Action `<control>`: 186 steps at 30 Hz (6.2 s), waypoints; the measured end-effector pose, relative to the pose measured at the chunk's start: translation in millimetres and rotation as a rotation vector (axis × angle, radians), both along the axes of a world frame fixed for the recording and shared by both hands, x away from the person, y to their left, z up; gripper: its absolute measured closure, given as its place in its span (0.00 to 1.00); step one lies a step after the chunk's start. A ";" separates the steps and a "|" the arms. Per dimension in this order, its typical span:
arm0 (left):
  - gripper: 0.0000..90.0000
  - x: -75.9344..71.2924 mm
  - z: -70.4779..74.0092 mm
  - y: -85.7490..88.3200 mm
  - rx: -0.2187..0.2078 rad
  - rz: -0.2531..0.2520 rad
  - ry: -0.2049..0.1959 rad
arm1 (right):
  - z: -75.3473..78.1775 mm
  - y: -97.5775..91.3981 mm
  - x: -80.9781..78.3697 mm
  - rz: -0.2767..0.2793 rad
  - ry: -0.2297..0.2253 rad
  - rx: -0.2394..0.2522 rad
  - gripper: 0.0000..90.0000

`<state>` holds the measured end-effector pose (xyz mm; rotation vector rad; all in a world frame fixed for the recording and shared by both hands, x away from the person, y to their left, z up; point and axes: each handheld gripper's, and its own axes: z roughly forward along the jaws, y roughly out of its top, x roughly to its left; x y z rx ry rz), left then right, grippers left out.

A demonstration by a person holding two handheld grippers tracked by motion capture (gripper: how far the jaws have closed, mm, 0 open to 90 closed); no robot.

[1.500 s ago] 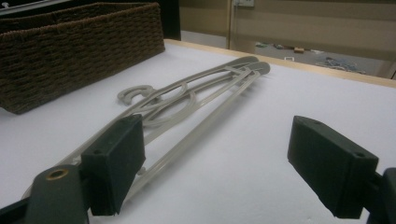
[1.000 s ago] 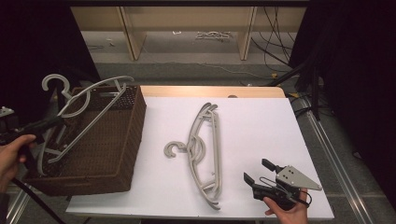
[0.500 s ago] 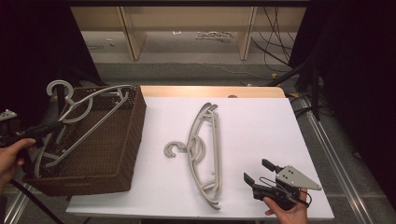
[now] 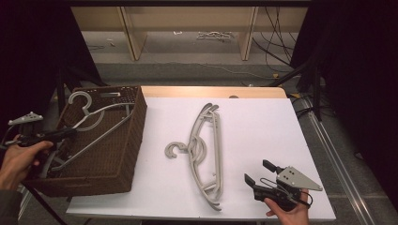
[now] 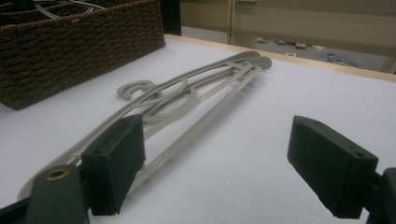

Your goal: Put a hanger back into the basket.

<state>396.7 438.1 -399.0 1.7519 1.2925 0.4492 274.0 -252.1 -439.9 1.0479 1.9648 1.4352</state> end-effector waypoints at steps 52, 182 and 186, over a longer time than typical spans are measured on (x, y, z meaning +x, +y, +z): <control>0.25 -67.9 85.6 -162.4 -0.161 -0.130 -0.157 | 1.0 -0.6 -1.0 0.007 -0.001 -0.004 0.22; 0.89 2.5 -73.7 -363.0 -0.671 -0.191 0.298 | 3.8 3.3 -3.6 0.049 -0.019 0.002 0.21; 0.89 5.2 -68.1 -365.7 -0.693 -0.205 0.288 | 3.9 3.3 -3.6 0.051 -0.019 0.005 0.21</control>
